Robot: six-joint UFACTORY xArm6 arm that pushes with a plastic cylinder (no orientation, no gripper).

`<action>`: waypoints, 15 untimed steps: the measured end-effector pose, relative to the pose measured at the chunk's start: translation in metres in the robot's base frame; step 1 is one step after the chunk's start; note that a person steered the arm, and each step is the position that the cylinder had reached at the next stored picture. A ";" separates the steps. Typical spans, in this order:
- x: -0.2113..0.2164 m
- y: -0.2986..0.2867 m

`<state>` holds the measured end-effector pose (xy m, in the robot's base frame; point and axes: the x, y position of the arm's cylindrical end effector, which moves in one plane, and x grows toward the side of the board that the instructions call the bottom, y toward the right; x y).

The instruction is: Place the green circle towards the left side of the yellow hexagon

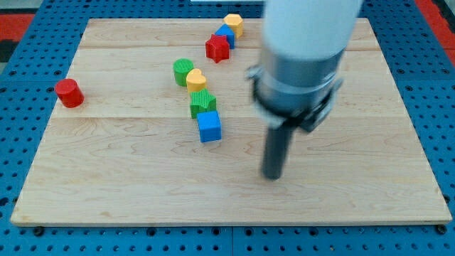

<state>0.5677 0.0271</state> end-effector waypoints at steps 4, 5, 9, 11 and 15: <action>-0.176 -0.141; -0.176 -0.119; -0.253 -0.108; -0.281 -0.128; -0.336 -0.107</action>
<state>0.2319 -0.0798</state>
